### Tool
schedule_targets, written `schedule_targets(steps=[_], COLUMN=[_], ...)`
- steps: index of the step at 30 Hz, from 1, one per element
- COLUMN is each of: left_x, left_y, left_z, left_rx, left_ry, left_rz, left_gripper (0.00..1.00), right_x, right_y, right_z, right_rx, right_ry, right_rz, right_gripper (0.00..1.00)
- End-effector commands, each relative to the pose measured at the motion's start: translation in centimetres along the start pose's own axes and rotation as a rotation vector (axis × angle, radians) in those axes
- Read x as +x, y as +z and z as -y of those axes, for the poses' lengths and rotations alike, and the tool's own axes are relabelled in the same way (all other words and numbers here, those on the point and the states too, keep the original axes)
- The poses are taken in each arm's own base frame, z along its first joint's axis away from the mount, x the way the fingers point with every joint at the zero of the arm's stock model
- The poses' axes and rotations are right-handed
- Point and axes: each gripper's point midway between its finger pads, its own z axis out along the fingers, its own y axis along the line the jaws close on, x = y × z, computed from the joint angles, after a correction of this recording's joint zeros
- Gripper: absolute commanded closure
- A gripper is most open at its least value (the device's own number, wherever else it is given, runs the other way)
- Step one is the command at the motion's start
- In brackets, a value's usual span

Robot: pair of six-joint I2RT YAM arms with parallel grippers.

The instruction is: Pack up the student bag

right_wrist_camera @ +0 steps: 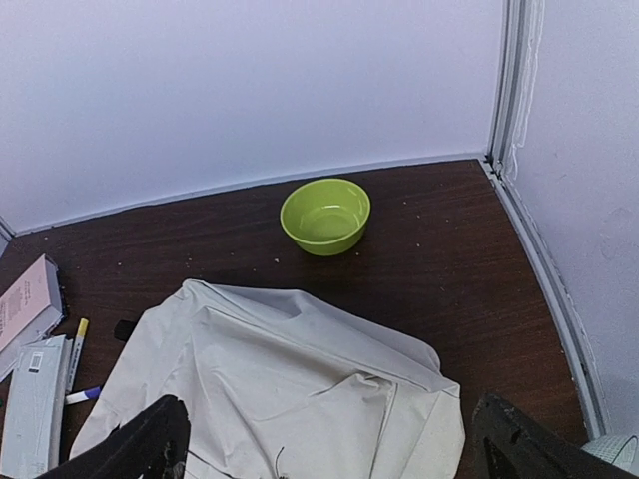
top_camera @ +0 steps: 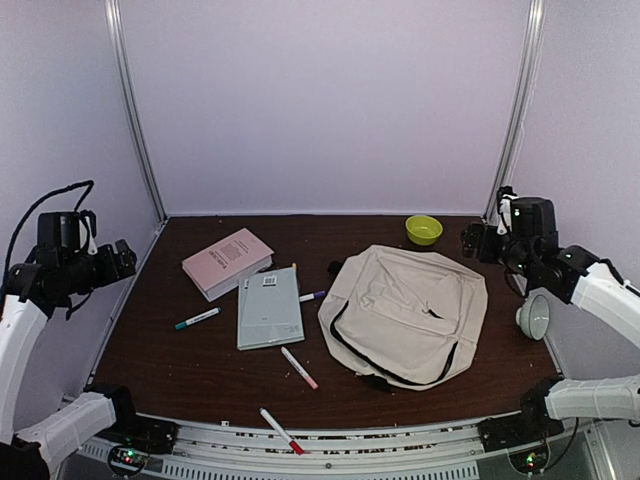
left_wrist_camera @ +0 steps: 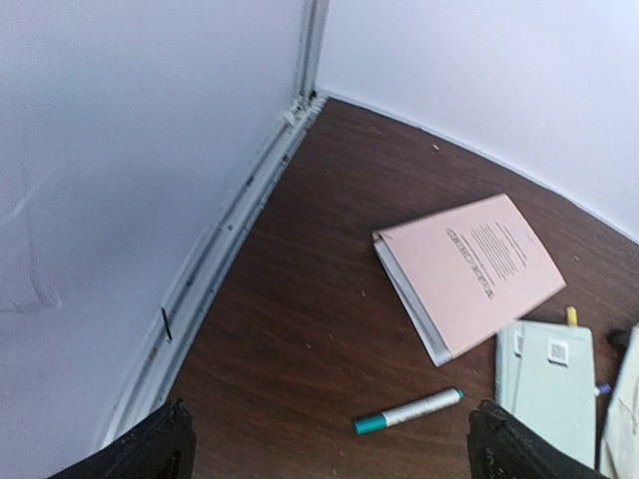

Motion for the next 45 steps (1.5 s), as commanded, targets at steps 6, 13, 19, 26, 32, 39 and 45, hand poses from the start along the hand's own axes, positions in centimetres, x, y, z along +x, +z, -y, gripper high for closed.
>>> schedule_targets(steps=[6,13,19,26,32,39,45], left_x=[-4.3,-0.9,-1.8,-0.8,-1.1,-1.1,-1.3], left_y=[4.3,11.6,14.4,14.2,15.2,15.1,15.0], left_z=[-4.2,-2.4,0.4,-0.9,-1.1,-1.2,-1.2], left_rx=[-0.402,-0.334,-0.203,-0.119,-0.135,-0.146,-0.144], left_ry=[0.020,0.262,0.401,0.366,0.358,0.355,0.354], left_rz=[0.445,0.478,0.475,0.617,0.555,0.563,0.568], left_gripper=[0.02,0.02,0.02,0.02,0.02,0.02,0.02], right_x=[0.4,4.9,4.9,3.3,2.6,2.3,2.9], right_y=[-1.4,-0.8,0.3,5.5,5.6,5.3,5.1], right_z=[5.9,14.1,15.2,14.5,15.1,14.0,14.0], right_rx=[0.210,0.465,0.430,0.391,0.441,0.389,0.427], right_ry=[-0.007,0.061,0.122,0.090,0.066,0.011,0.005], right_rz=[0.255,0.371,0.473,0.332,0.344,0.420,0.427], right_gripper=[0.00,0.00,0.00,0.00,0.00,0.00,0.00])
